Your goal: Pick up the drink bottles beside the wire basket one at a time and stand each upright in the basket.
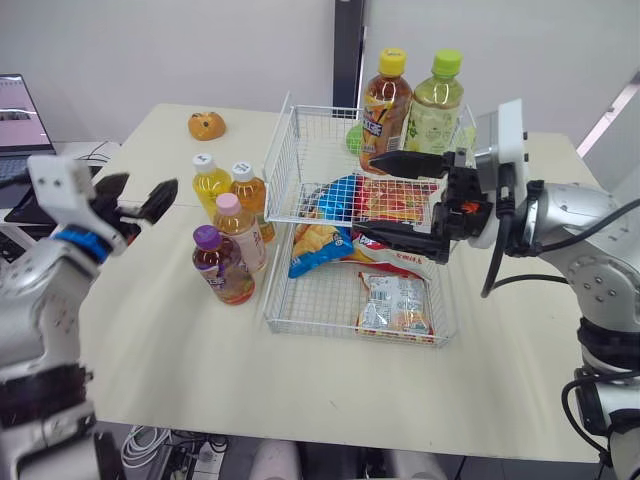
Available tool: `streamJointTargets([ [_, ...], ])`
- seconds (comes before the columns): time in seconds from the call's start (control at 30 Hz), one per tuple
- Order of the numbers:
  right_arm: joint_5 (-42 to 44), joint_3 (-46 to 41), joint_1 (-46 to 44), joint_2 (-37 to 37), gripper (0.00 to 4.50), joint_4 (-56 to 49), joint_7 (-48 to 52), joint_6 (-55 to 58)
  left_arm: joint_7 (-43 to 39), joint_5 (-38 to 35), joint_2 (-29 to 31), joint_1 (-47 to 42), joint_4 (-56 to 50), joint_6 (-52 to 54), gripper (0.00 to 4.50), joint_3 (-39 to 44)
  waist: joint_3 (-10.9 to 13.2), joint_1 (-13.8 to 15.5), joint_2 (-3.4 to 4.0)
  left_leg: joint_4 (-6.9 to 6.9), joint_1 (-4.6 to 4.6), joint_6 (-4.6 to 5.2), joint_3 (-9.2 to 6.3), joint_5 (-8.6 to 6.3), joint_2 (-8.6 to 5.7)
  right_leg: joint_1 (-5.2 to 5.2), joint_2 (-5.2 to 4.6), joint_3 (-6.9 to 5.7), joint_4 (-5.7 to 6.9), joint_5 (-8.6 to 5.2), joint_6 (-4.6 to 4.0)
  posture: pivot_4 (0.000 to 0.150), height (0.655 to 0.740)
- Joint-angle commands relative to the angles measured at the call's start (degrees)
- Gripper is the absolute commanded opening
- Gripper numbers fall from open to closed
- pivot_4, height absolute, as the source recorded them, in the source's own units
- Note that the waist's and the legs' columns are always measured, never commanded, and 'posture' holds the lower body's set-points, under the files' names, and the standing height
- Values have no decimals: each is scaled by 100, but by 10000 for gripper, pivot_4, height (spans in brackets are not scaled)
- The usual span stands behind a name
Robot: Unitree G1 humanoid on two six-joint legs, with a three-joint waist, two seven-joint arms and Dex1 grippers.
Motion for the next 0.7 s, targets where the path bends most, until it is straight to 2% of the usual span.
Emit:
streamJointTargets([
  [0.03,208,-347,27,-116,45000,-414,-304,138,-262,369,-5,-512,710,-505,44753,-412,0,-12,0,0,1,-1,1,0,1,-1,0,0,0,0,0,1500,7400],
  [0.33,318,-460,63,-279,45000,-547,-655,300,-518,1003,-233,-1705,2552,-1565,44753,-969,0,2,-1,1,-1,-1,2,1,1,-2,0,-2,-1,0,1,1500,7400],
  [0.7,401,-484,43,-358,45000,-606,-822,359,-783,1383,-400,-2496,3936,-2385,44753,-1096,0,9,-1,1,-3,-2,4,1,0,-3,0,-2,-2,-1,1,1500,7400],
])
